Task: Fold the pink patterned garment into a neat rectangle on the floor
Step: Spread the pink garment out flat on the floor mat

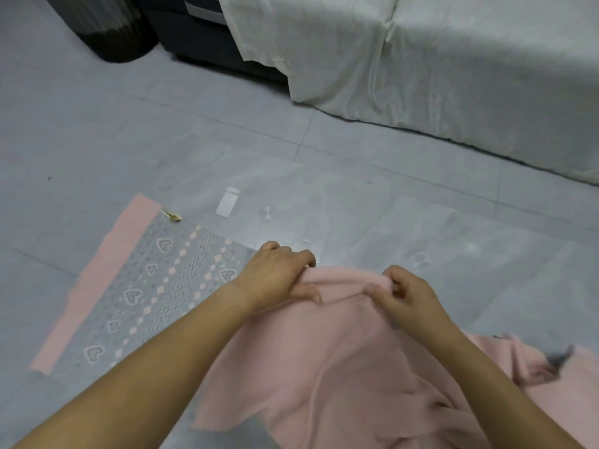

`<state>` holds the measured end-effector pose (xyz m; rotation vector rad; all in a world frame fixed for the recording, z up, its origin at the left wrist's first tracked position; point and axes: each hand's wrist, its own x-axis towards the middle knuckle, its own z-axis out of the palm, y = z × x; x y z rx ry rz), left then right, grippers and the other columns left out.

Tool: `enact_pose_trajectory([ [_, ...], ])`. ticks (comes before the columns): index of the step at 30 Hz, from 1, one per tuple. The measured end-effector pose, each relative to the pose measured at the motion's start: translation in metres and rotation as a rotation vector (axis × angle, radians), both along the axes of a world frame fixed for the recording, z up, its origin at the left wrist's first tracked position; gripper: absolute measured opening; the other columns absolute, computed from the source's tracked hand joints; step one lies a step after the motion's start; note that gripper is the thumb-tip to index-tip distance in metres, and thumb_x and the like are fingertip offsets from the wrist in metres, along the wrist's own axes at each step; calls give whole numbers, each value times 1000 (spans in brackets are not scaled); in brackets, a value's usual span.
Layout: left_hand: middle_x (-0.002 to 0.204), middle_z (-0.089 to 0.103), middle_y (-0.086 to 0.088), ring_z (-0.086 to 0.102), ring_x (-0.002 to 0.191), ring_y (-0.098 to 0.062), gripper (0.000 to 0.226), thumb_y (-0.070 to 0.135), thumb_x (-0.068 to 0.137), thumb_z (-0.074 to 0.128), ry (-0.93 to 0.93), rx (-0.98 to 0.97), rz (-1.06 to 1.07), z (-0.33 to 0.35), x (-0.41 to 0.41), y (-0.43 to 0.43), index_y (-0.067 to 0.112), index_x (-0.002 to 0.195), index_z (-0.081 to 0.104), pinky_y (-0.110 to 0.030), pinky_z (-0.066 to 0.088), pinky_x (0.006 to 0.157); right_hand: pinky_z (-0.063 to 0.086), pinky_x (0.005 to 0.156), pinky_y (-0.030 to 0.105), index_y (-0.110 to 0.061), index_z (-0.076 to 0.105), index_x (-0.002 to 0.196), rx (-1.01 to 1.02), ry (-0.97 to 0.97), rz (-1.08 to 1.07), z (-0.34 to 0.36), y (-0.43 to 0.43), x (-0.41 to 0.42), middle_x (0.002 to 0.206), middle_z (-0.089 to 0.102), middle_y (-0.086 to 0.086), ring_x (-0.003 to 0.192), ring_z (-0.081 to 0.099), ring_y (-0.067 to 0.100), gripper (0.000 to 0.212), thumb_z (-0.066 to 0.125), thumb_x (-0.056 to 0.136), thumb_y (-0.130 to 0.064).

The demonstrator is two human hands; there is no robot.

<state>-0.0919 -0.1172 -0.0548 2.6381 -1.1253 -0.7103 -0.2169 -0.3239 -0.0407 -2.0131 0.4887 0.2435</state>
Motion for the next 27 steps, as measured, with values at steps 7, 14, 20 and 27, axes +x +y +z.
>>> enact_pose_trajectory([
  [7, 89, 61, -1, 55, 85, -24, 23, 36, 92, 46, -77, -230, 259, -16, -8, -15, 17, 90, 59, -37, 41, 82, 32, 53, 31, -24, 42, 79, -696, 25, 189, -3, -20, 2, 60, 46, -10, 63, 48, 22, 31, 50, 85, -54],
  [14, 143, 38, -9, 31, 134, -30, 60, 43, 83, 52, -99, -140, 566, -46, -74, -28, 16, 135, 38, -50, 17, 114, 41, 63, 34, -15, 47, 103, -896, 327, 240, -38, -27, -2, 99, 57, 8, 88, 58, 31, 37, 54, 84, -47],
  [20, 151, 27, -9, 15, 141, -26, 70, 57, 84, 32, -90, -115, 830, -49, -162, 29, 19, 142, 25, -52, 0, 112, 41, 92, 46, -20, 51, 123, -953, -64, 313, -38, 7, -3, 129, 51, 19, 114, 51, 37, 56, 54, 77, -52],
  [27, 142, 43, -15, 31, 131, -27, 65, 57, 76, 36, -43, -58, 1322, -43, -262, 49, 25, 133, 30, -61, 24, 105, 34, 102, 49, -29, 45, 131, -937, -47, 592, -34, 19, -1, 141, 41, 20, 122, 45, 39, 61, 39, 78, -59],
])
